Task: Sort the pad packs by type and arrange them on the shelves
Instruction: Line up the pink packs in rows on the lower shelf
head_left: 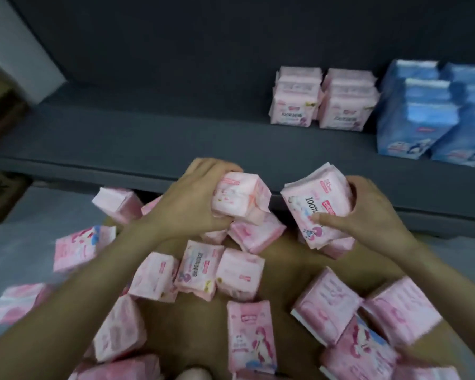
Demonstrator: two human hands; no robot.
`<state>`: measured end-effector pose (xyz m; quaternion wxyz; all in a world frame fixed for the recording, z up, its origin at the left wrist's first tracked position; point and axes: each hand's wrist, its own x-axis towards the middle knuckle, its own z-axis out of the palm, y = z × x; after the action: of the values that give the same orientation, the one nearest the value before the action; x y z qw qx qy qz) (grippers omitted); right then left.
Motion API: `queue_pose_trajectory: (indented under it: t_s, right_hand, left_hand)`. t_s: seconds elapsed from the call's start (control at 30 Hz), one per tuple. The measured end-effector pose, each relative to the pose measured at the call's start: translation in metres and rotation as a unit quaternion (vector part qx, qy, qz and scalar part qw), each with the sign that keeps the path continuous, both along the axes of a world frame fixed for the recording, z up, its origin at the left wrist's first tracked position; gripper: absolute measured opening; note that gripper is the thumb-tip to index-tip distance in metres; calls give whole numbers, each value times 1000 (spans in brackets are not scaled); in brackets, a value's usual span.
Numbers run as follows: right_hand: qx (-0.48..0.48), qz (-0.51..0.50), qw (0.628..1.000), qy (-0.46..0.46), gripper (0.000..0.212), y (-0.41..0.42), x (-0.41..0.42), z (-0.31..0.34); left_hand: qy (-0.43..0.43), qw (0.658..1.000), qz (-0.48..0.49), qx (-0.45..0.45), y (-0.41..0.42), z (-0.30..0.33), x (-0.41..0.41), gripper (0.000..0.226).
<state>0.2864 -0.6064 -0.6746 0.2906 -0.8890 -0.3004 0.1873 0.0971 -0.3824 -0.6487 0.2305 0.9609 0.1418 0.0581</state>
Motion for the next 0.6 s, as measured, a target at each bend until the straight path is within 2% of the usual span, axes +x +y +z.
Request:
queue_pose_trajectory:
  t_s: [0.07,0.17,0.27,0.33,0.4,0.47,0.53,0.6]
  right_hand:
    - [4,-33,999,-30,77,-14,19,5]
    - [0,-73,993,-92,81,-26,48,8]
    - [-20,-64,984,-163,81,-20,71,14]
    - [-57,-45,974,-217,83,-10,88,16]
    - [-90,-38,965,-244,85,-1,102,14]
    - [-105,-41,965,-238,84,6,111,8]
    - [-115,-34,962,-246,83,11,115,0]
    - [-121,-18,955,-269,83,16,116,-5]
  left_hand:
    - [1,1000,6,-5,0,0,40,79]
    - [11,997,73,33,-1,-1,107,75]
    - [84,984,148,62,2,-2,165,72]
    - [140,978,152,10,7,-8,190,64]
    - [169,979,105,-43,6,-12,195,57]
    - [164,984,60,-34,6,-21,195,50]
    - [135,990,45,16,11,-26,192,46]
    - [18,994,14,111,22,-26,188,44]
